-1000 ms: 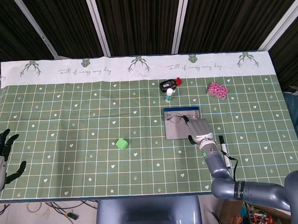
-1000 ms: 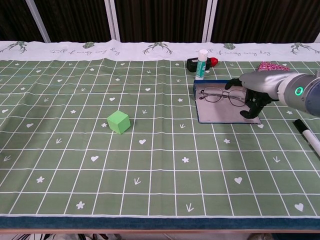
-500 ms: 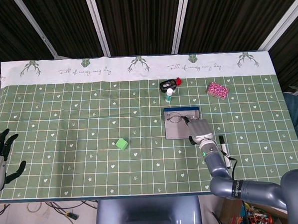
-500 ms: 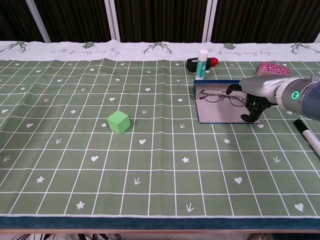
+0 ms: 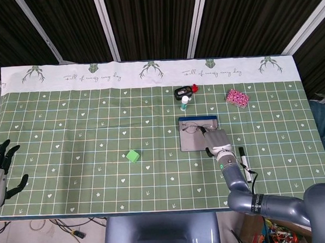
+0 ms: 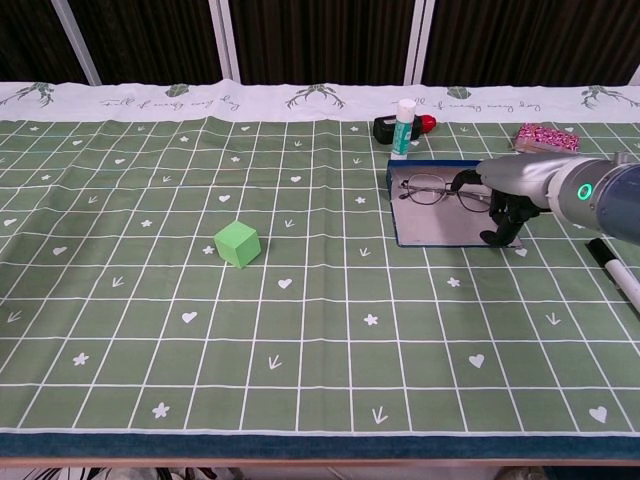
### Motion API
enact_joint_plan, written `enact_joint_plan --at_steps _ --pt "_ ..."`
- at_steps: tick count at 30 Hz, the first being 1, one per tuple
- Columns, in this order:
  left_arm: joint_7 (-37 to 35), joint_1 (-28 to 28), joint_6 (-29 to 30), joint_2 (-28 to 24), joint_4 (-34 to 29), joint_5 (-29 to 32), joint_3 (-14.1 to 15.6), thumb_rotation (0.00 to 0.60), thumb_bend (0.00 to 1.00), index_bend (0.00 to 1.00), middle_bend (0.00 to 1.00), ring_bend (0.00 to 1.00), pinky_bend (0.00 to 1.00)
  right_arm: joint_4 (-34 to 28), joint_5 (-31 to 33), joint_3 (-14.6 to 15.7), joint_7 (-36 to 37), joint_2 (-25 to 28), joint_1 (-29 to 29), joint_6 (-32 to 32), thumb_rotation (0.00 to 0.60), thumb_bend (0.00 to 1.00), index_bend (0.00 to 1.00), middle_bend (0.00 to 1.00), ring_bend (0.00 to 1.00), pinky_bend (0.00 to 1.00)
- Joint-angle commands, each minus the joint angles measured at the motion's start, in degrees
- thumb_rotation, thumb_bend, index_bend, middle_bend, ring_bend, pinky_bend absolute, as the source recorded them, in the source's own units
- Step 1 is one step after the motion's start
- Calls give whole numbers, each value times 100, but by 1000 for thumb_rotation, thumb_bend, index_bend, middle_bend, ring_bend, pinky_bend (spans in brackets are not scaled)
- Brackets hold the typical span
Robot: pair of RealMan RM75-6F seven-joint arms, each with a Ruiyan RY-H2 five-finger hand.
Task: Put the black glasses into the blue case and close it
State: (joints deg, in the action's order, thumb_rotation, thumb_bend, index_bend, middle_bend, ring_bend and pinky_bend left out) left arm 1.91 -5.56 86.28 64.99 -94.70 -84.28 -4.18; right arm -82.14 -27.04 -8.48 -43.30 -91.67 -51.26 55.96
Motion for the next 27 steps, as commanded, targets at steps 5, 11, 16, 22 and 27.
enact_joint_plan --at_steps 5,11,16,22,27 --pt "4 0 -4 -4 -3 10 -3 600 314 111 0 0 0 107 110 -17 -65 -37 -54 -35 600 510 109 815 879 893" --pt "9 -1 -7 -6 -10 13 -4 600 314 111 0 0 0 243 245 -70 -154 -76 -146 -86 600 510 107 815 879 893" --pt "11 -3 -8 -8 -18 18 -8 600 314 111 0 0 0 352 386 -125 -255 -123 -239 -101 600 510 100 815 879 893" --pt "5 -1 -7 -11 -20 21 -9 600 314 111 0 0 0 556 637 -158 -408 -199 -345 -167 600 510 95 815 879 893" --pt "0 -1 -8 -14 -24 19 -9 600 313 111 0 0 0 739 770 -198 -433 -265 -394 -230 600 510 95 816 879 893"
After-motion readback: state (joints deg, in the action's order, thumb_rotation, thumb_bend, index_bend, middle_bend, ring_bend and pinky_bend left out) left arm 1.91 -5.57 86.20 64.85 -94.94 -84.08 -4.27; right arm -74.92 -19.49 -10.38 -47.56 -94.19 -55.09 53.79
